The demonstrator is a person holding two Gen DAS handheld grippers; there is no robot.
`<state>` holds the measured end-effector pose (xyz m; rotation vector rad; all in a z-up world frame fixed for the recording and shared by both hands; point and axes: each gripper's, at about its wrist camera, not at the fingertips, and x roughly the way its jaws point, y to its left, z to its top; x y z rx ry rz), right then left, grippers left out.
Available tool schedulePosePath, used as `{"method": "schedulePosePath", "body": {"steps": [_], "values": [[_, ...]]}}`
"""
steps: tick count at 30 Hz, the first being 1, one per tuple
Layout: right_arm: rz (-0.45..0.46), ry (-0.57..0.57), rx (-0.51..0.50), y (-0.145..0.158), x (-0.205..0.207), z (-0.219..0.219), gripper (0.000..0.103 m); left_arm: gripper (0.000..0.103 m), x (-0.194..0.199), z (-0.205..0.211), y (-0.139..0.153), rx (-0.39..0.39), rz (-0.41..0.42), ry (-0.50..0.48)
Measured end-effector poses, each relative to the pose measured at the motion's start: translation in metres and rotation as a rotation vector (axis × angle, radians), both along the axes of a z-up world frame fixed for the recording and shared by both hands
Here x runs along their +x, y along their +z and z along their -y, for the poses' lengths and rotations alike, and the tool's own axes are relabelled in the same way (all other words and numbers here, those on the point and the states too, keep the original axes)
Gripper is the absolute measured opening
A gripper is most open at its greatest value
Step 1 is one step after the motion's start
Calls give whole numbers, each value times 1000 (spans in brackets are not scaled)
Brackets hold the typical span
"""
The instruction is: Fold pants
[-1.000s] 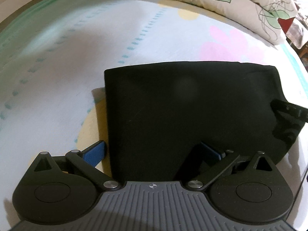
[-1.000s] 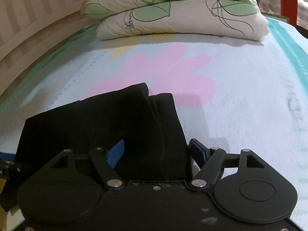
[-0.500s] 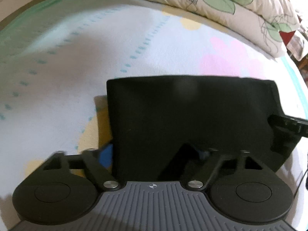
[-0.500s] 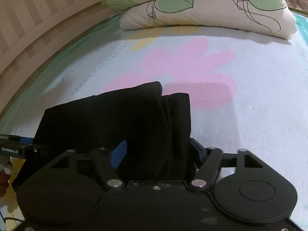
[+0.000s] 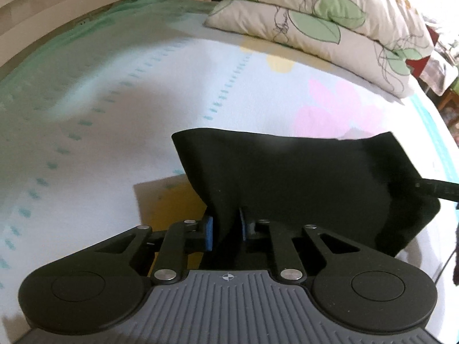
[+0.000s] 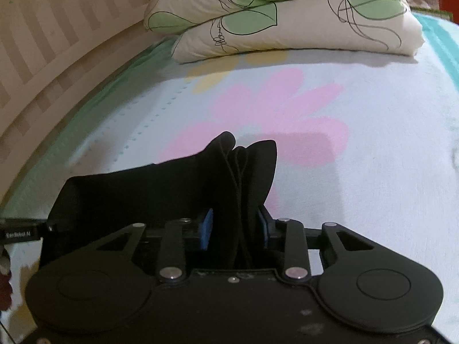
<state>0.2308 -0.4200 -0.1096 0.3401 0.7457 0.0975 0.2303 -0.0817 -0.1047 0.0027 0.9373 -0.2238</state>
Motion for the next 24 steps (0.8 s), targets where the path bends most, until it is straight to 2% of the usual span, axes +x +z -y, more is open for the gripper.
{"method": "schedulePosePath", "body": {"steps": [6, 14, 16, 19, 20, 22, 24], "values": [[-22, 81, 50, -1, 4, -46, 31, 16, -10, -51, 9, 32, -4, 88], [-61, 292, 121, -4, 25, -153, 31, 16, -37, -145, 19, 142, -28, 223], [-65, 347, 128, -5, 28, -179, 31, 16, -42, -166, 17, 148, -47, 260], [-50, 393, 79, -5, 28, -206, 31, 20, -44, -186, 2, 129, -88, 278], [-40, 392, 39, -5, 28, -212, 35, 22, -44, -188, -2, 127, -83, 270], [-28, 381, -32, -6, 26, -214, 42, 30, -43, -183, -9, 180, -68, 244], [-22, 361, -85, -9, 22, -214, 48, 34, -45, -176, -12, 224, -46, 213]]}}
